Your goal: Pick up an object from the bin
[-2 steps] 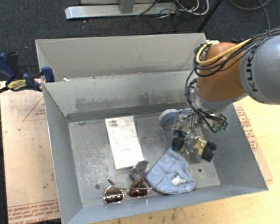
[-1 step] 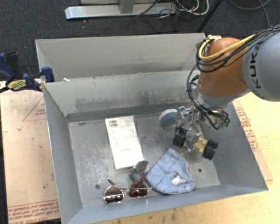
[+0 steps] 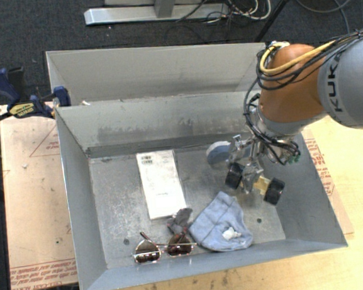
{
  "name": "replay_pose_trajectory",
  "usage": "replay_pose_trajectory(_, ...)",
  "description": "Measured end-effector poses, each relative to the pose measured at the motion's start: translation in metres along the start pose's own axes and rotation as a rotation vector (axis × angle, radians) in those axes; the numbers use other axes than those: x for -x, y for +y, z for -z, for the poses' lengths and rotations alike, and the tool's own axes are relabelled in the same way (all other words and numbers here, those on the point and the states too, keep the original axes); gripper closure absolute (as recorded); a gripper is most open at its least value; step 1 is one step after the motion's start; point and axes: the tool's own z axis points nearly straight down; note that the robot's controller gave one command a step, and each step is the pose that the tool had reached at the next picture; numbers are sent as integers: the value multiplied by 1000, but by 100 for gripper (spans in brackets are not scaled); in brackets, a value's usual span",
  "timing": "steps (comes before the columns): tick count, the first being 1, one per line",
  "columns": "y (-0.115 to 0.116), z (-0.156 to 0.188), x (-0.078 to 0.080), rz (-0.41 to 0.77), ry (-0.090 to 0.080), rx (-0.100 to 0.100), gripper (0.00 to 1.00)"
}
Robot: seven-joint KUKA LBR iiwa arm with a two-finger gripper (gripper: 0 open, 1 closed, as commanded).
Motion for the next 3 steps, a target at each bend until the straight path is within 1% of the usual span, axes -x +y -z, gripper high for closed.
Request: replay_pose_trajectory(3, 0, 25, 1, 0, -1, -1, 100)
